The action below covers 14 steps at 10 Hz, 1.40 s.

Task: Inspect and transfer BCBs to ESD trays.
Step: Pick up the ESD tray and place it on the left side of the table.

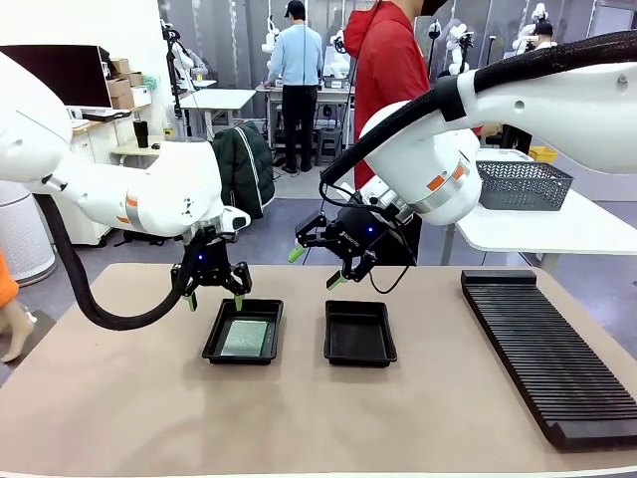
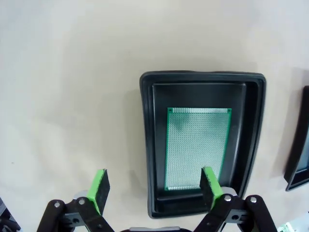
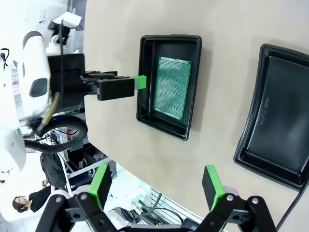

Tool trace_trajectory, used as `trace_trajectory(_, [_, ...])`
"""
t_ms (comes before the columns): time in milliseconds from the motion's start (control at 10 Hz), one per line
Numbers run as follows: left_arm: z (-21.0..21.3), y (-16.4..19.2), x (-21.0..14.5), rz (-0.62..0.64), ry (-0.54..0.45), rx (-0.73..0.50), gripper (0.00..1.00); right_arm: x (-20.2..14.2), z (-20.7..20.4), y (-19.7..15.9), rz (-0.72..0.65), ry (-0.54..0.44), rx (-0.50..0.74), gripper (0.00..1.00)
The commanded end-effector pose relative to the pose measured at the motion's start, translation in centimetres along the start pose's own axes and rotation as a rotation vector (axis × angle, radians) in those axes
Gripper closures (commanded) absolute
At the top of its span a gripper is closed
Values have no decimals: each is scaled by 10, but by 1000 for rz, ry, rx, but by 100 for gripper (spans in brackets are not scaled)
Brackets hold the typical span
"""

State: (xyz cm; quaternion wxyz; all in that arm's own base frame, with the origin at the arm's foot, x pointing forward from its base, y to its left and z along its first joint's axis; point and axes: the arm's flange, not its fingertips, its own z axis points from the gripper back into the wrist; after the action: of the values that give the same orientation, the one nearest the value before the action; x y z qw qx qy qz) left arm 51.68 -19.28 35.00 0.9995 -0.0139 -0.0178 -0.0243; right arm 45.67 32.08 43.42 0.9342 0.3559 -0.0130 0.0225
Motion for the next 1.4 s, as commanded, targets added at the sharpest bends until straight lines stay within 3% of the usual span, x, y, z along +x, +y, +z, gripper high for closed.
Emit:
trace_trajectory(0, [-13,-1,5,22,-23,36,0,0,0,2,-13,-9,-18,0])
trace_trajectory(600, [-54,10,10,3,-5,21,0,0,0,2,-13,-9,-18,0])
trace_trajectory(1300, [-53,10,9,7,23,5,0,0,0,2,-13,-9,-18,0])
